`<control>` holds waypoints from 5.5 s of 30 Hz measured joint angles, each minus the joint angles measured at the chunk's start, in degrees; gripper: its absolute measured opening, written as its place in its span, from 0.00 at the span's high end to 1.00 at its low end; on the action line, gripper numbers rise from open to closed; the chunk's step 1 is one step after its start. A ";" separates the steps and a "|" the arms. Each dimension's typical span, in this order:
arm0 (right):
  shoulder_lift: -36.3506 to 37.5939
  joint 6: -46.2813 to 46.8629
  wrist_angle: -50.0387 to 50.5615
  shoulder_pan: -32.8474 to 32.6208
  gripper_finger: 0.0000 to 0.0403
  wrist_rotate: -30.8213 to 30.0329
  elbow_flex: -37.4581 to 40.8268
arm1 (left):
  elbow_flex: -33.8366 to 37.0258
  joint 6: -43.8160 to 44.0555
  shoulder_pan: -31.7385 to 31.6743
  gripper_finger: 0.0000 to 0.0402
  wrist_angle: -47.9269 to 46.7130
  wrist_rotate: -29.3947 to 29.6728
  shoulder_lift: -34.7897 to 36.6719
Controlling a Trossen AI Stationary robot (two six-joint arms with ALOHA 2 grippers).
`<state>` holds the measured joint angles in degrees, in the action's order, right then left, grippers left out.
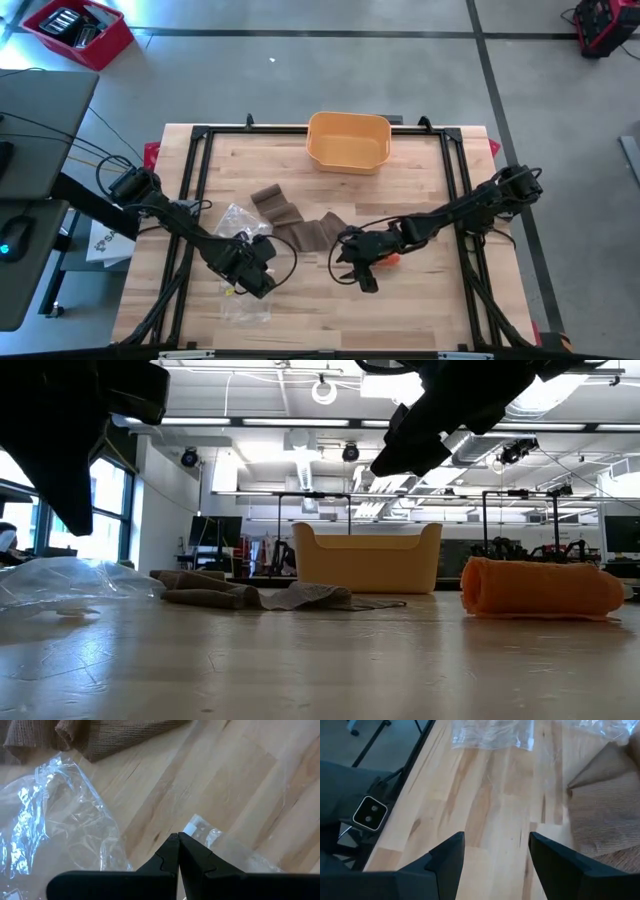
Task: Roll bandage
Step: Open the bottom transparent zip bag
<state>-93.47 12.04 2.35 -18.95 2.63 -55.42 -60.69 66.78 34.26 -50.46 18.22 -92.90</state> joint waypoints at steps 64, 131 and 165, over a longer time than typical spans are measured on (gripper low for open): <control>-7.87 -6.94 -4.76 2.61 0.46 -0.59 0.04 | 23.41 -24.93 -3.34 0.95 44.72 2.25 3.98; -4.57 5.60 -33.75 -5.09 0.66 -30.30 7.43 | 0.46 -62.57 -2.27 0.95 47.01 30.02 -1.84; -4.33 12.79 -33.90 -0.90 0.62 -17.06 7.41 | 0.42 -65.00 -2.12 0.95 48.20 31.23 -1.68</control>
<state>-97.80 24.83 -31.55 -19.86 -14.42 -48.01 -60.27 1.78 32.14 -2.26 49.45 -94.59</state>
